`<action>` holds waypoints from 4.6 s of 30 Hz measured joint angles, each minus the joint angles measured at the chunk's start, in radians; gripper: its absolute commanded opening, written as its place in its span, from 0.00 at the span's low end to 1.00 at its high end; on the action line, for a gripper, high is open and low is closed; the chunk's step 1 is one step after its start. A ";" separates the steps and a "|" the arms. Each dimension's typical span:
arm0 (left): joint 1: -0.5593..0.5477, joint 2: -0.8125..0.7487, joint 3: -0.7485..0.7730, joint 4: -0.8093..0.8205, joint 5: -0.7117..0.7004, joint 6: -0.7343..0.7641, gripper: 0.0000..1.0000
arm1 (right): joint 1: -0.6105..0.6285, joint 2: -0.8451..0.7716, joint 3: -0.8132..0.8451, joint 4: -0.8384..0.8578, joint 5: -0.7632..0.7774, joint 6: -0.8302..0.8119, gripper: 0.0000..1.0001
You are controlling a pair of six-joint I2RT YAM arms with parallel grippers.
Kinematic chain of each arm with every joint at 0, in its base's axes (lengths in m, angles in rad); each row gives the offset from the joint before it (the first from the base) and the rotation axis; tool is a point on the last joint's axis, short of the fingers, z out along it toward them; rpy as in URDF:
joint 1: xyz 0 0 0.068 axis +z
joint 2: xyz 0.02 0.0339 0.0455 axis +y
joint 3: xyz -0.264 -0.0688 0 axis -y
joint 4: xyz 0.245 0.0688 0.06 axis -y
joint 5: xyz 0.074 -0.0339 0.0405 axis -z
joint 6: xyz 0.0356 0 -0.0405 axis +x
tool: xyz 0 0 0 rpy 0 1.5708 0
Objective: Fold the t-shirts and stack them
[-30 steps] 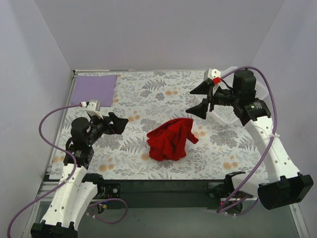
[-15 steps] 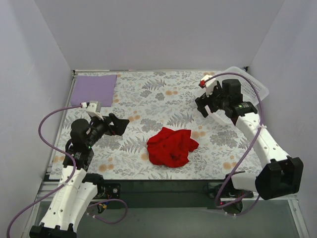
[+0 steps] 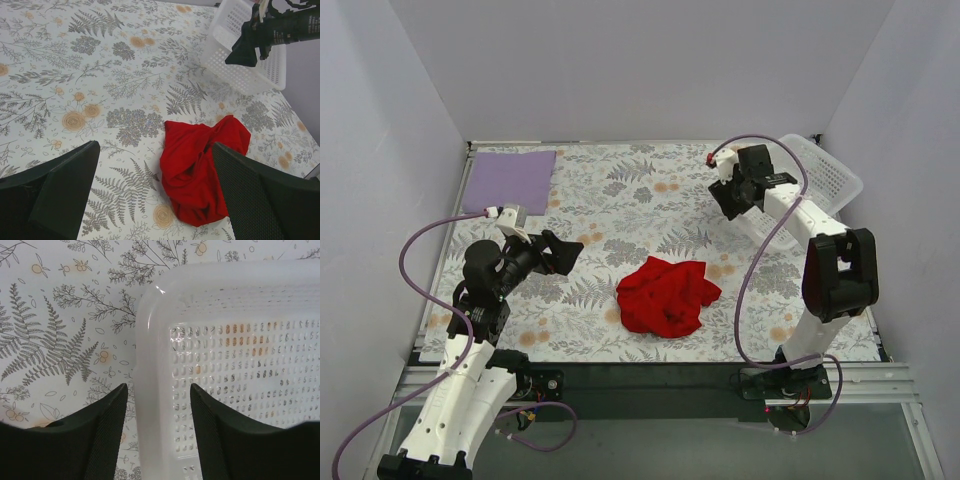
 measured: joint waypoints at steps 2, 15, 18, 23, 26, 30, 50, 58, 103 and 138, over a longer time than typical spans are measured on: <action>-0.001 0.000 0.000 0.001 0.003 0.000 0.95 | -0.001 0.027 0.017 -0.012 -0.006 -0.014 0.40; -0.007 0.000 0.000 0.007 0.013 0.000 0.95 | -0.011 -0.142 -0.159 -0.167 -0.115 -0.442 0.27; -0.009 -0.003 0.000 0.007 0.018 0.000 0.95 | -0.036 -0.257 -0.266 -0.217 -0.117 -0.582 0.28; -0.014 -0.013 0.000 0.008 0.021 0.000 0.95 | -0.214 -0.360 -0.337 -0.252 -0.128 -0.703 0.52; -0.017 -0.015 0.000 0.010 0.023 0.000 0.95 | -0.291 -0.431 -0.368 -0.254 -0.127 -0.727 0.98; -0.018 -0.015 0.000 0.011 0.024 0.000 0.95 | -0.284 -0.569 -0.391 -0.274 -0.203 -0.745 0.98; -0.020 -0.008 0.000 0.014 0.023 0.002 0.95 | -0.043 -0.021 -0.016 0.025 0.176 0.349 0.86; -0.020 -0.008 0.000 0.014 0.024 0.003 0.95 | -0.065 0.072 0.002 0.054 0.307 0.392 0.33; -0.116 0.312 0.018 0.014 0.246 -0.077 0.70 | -0.018 -0.686 -0.298 -0.055 -0.511 -0.243 0.98; -0.603 0.877 0.429 -0.188 -0.207 -0.020 0.00 | 0.016 -0.270 -0.323 -0.165 -0.699 -0.196 0.75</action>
